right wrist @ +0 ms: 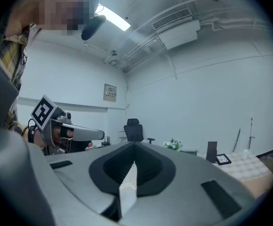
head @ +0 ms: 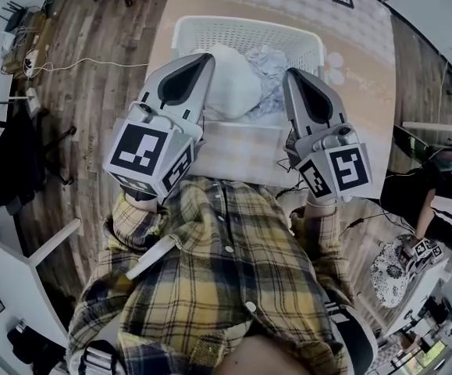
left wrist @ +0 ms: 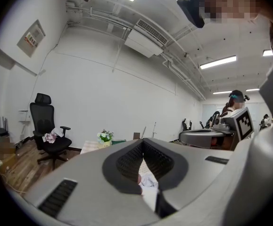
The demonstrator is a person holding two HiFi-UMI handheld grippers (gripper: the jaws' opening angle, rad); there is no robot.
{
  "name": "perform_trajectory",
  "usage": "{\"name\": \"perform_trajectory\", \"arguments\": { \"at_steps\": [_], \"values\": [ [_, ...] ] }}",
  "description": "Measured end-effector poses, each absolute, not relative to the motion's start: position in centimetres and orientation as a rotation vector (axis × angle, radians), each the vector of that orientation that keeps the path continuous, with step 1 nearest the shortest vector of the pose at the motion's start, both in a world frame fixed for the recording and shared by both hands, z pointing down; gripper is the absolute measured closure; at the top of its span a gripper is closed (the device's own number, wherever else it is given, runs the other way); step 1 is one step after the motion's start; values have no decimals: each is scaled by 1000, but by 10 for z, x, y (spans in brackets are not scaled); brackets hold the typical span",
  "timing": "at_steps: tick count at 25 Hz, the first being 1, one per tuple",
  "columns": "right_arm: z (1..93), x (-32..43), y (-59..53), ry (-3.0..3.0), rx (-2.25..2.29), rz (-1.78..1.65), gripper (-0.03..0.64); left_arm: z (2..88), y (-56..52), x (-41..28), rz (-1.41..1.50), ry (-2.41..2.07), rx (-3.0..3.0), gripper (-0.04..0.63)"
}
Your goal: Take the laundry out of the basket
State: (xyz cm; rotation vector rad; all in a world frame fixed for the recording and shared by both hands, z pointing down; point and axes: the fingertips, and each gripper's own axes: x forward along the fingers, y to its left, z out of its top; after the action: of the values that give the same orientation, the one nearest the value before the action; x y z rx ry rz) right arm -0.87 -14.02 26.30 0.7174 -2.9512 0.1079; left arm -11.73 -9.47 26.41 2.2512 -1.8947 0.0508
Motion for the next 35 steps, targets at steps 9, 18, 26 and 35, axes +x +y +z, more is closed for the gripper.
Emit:
{"name": "perform_trajectory", "arguments": {
  "at_steps": [9, 18, 26, 35],
  "values": [
    [275, -20, -153, -2916, 579, 126, 588, 276, -116, -120, 127, -1872, 2218, 555],
    [312, -36, -164, -2764, 326, 111, 458, 307, -143, -121, 354, -1824, 2195, 512],
    [363, -48, -155, -2586, 49, 53, 311, 352, -159, -106, 616, -1660, 2211, 406],
    [411, -63, -145, -2429, -115, 65, 268, 385, -178, -102, 745, -1532, 2189, 377]
  ]
}}
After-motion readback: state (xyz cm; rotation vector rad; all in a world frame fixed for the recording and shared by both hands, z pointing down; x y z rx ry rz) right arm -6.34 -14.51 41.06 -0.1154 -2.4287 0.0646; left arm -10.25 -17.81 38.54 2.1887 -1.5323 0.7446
